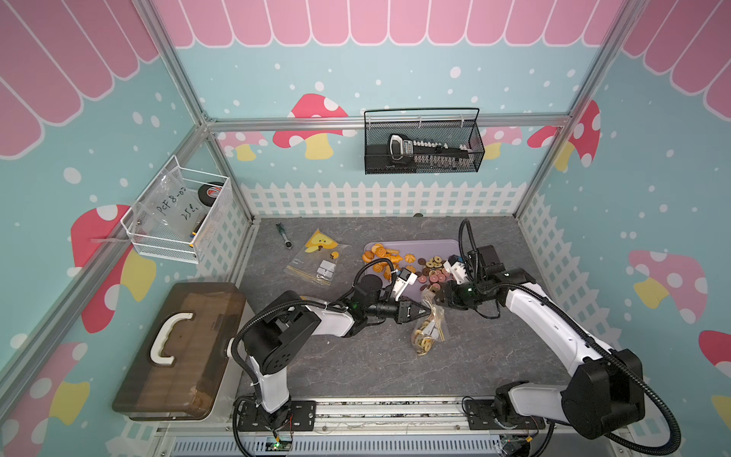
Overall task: Pour cookies out of the ziploc bag
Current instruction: Open the ziploc bag at the center of the board.
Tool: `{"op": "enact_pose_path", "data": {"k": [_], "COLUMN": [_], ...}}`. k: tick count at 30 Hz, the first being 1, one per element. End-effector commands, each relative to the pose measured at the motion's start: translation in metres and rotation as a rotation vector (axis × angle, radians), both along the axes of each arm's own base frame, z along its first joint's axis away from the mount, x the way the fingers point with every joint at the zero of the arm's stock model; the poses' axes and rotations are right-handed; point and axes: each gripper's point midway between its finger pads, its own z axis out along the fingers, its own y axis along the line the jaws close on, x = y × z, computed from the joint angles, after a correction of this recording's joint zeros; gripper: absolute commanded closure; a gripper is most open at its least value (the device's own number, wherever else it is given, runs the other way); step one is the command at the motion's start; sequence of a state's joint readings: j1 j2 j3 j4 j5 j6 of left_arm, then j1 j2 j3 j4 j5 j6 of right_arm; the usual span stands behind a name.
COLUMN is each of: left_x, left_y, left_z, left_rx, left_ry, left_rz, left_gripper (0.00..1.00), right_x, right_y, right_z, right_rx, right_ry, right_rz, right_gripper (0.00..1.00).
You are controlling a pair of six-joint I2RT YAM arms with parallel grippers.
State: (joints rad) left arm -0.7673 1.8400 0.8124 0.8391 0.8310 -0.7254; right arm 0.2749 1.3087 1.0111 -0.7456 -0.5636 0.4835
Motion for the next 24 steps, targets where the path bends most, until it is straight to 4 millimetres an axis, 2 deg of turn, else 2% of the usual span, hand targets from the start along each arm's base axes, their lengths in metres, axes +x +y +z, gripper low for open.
{"op": "enact_pose_path", "data": {"k": [1, 5, 6, 9, 10, 17, 24], "left_x": [-0.001, 0.000, 0.000, 0.000, 0.000, 0.005, 0.008], "left_y": [0.000, 0.000, 0.000, 0.001, 0.001, 0.001, 0.000], "left_z": [0.026, 0.027, 0.028, 0.028, 0.027, 0.024, 0.031], "left_rx": [-0.055, -0.057, -0.058, -0.057, -0.054, -0.043, -0.061], "left_ry": [-0.074, -0.076, -0.077, -0.075, -0.072, -0.068, -0.076], "left_rz": [-0.010, -0.008, -0.008, -0.008, -0.006, 0.014, 0.020], "left_gripper": [1.00, 1.00, 1.00, 1.00, 1.00, 1.00, 1.00], "right_x": [-0.010, -0.015, -0.015, -0.013, -0.012, -0.013, -0.014], "right_y": [0.007, 0.007, 0.008, 0.006, 0.003, -0.025, -0.048], "right_z": [0.000, -0.007, -0.007, -0.006, -0.005, 0.009, 0.022], "right_rx": [0.061, 0.069, 0.071, 0.058, 0.041, -0.143, -0.282], "right_ry": [0.034, 0.055, 0.057, 0.046, 0.037, -0.023, -0.066], "right_rz": [0.016, 0.019, 0.018, 0.011, 0.006, -0.006, -0.015], "right_gripper": [0.69, 0.73, 0.77, 0.96, 0.99, 1.00, 1.00]}}
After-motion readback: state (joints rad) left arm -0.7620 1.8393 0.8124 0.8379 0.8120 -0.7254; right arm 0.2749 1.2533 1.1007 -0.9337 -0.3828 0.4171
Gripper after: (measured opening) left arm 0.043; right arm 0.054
